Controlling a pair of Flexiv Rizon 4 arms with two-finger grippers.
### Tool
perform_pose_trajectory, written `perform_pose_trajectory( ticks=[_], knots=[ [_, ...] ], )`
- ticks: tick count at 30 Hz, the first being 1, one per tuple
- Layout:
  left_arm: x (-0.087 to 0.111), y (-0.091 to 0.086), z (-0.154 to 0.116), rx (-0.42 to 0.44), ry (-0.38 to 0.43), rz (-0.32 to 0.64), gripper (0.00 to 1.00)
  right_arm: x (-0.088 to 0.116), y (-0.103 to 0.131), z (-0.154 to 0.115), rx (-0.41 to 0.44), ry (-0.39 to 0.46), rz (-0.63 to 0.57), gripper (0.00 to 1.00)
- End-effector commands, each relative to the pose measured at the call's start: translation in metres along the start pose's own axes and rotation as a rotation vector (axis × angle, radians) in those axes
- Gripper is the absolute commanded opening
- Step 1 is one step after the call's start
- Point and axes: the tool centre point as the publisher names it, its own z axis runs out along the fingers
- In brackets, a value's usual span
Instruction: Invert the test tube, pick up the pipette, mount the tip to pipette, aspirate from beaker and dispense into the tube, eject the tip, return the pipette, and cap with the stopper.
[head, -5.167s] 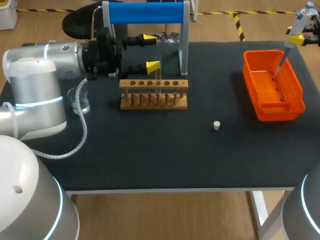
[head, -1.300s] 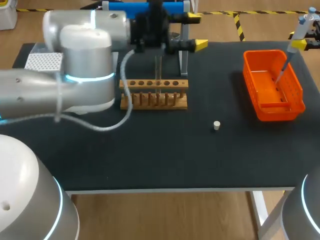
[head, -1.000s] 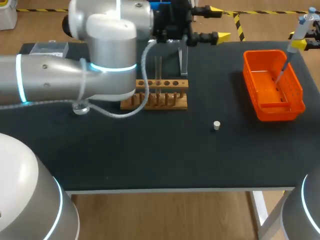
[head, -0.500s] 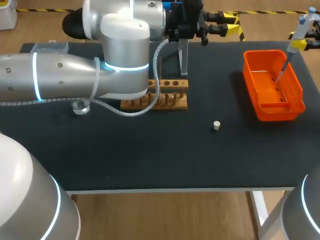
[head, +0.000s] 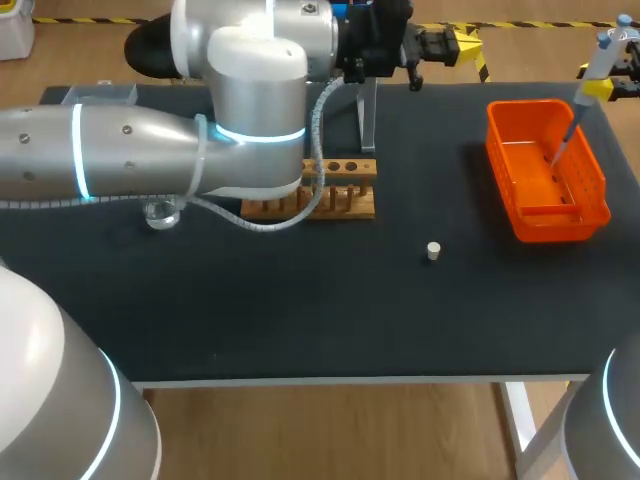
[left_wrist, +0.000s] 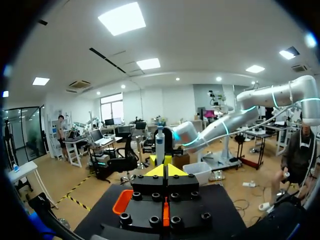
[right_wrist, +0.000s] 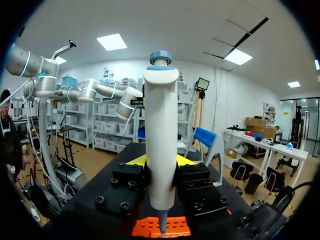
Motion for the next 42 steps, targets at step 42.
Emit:
perform_pose_trajectory(
  ticks=[42],
  knots=[
    [-0.016,-0.029,0.147,0.100,0.086,0.021,0.00,0.001,0.001,0.000,0.004,-0.001,0.000,0.00]
  ],
)
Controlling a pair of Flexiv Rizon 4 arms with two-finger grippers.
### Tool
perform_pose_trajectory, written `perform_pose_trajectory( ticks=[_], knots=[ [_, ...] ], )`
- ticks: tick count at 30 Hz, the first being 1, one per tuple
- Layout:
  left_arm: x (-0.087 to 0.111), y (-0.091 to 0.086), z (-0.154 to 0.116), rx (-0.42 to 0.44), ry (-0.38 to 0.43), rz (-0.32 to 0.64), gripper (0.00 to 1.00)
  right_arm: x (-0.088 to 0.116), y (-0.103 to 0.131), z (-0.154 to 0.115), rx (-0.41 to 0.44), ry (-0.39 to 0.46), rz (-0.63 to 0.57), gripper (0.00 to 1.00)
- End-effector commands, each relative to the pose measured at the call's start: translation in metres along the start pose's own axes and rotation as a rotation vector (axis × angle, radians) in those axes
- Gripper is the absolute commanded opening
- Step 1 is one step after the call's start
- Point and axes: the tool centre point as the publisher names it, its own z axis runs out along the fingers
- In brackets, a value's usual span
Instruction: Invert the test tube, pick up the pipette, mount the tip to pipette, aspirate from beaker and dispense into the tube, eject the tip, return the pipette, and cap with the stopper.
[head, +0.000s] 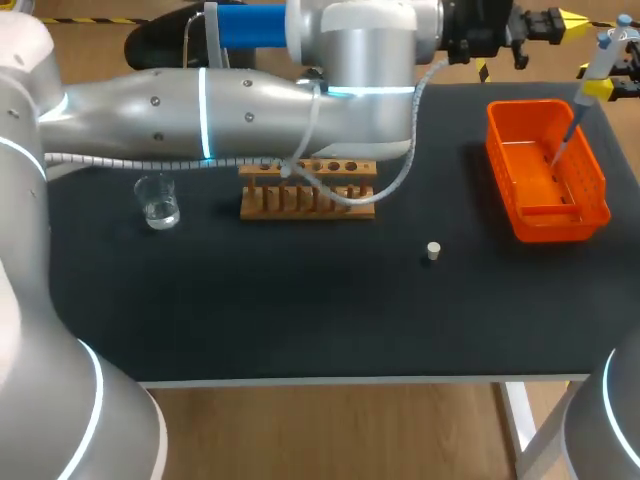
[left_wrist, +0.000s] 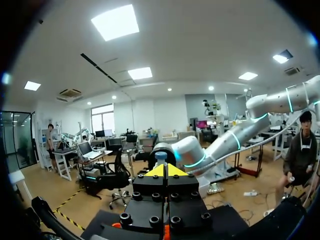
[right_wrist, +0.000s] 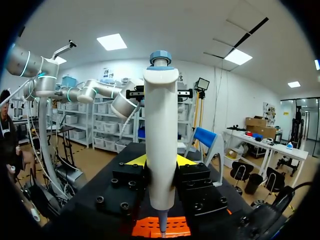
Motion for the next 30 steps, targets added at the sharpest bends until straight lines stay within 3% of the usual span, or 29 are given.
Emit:
perform_pose_trajectory(
  ticks=[1,30],
  knots=[
    [-0.004,0.001,0.010,-0.005,0.003,0.002,0.00,0.001,0.001,0.000,0.004,-0.001,0.000,0.00],
    [-0.009,0.006,0.028,-0.011,0.043,0.001,0.00,0.001,0.001,0.000,0.004,-0.001,0.000,0.00]
  ],
)
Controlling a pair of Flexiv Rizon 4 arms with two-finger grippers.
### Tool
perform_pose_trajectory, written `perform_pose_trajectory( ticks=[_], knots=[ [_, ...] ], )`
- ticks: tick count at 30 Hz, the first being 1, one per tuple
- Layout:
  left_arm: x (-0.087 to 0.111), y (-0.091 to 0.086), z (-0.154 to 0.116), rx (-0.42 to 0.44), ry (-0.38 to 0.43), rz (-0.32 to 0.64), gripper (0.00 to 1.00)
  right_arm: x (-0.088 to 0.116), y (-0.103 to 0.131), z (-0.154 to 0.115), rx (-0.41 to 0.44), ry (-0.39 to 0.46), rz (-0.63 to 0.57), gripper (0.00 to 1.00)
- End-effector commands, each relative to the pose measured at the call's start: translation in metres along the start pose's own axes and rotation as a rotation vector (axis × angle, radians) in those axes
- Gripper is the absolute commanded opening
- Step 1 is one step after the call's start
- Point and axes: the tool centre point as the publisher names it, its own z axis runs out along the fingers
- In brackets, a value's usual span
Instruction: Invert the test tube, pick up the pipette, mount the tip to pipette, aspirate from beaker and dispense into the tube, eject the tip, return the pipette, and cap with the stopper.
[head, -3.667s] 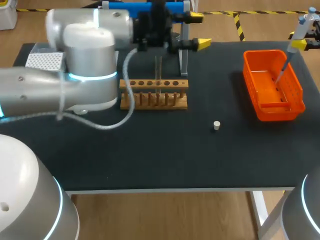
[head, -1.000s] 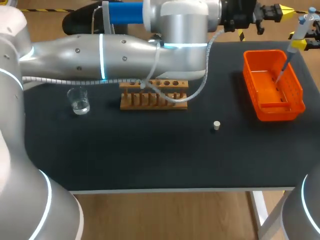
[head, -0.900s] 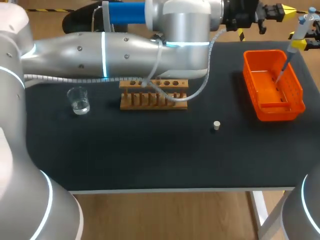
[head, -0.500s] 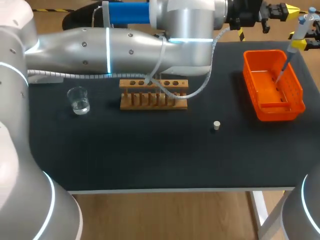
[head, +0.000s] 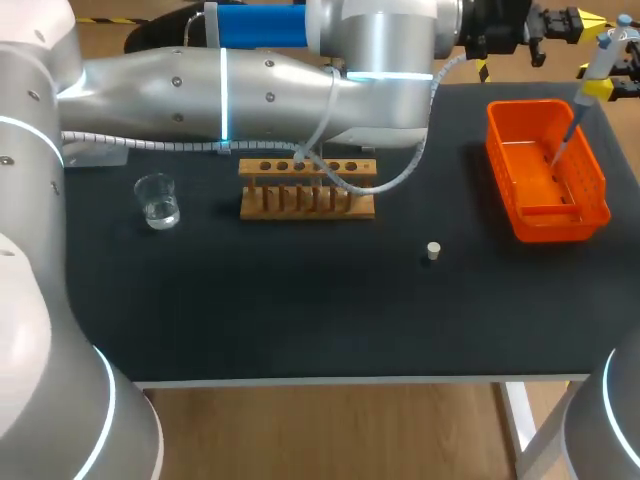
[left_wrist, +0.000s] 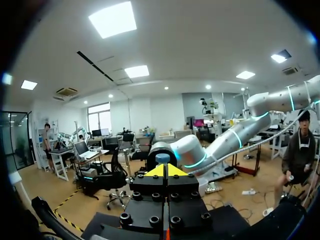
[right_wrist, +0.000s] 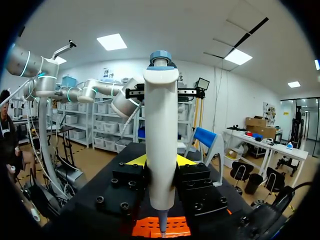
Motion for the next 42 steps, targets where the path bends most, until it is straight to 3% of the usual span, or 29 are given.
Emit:
perform_pose_trajectory(
  ticks=[1,42],
  knots=[
    [-0.004,0.002,0.005,0.000,0.013,-0.003,0.00,0.001,0.001,0.000,0.004,-0.001,0.000,0.00],
    [-0.003,0.018,0.013,-0.006,0.045,-0.045,0.00,0.001,0.001,0.000,0.004,-0.001,0.000,0.00]
  ],
)
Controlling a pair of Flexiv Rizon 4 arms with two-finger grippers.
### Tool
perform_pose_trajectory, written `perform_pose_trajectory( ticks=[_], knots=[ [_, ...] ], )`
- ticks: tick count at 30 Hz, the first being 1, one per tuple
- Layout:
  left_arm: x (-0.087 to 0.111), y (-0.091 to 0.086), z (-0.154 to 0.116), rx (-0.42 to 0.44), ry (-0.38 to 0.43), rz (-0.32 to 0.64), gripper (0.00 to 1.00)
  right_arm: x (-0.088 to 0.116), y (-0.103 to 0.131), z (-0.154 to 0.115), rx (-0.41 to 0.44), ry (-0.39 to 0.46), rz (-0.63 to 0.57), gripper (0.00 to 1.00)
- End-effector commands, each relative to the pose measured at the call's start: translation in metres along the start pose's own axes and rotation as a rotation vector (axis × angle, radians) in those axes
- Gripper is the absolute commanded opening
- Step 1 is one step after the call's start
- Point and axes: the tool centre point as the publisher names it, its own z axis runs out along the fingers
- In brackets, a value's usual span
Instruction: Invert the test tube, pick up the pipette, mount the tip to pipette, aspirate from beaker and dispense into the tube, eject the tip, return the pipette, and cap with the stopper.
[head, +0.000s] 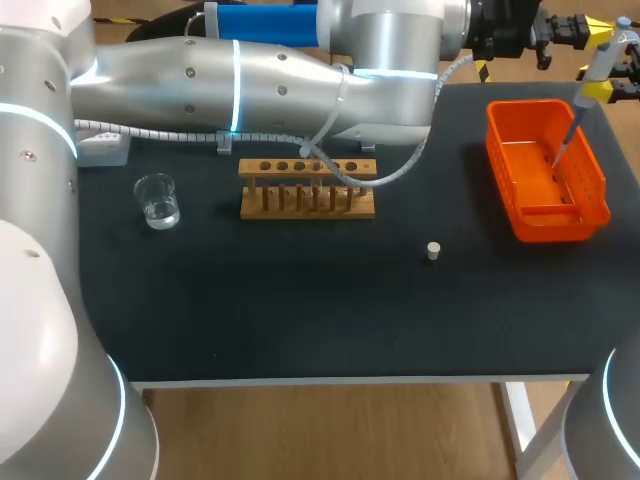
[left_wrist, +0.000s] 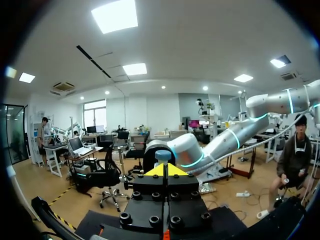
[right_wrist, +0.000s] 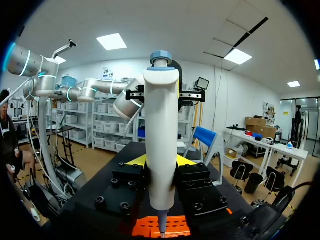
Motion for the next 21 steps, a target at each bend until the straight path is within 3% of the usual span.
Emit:
perform_pose_trajectory(
  ticks=[1,21],
  knots=[
    [-0.002,0.006,0.001,0.002,0.002,-0.002,0.00,0.000,0.004,0.000,0.003,0.001,-0.001,0.00],
    [0.000,0.016,0.002,-0.006,0.012,-0.024,0.00,0.000,0.004,0.000,0.003,0.001,-0.001,0.00]
  ],
)
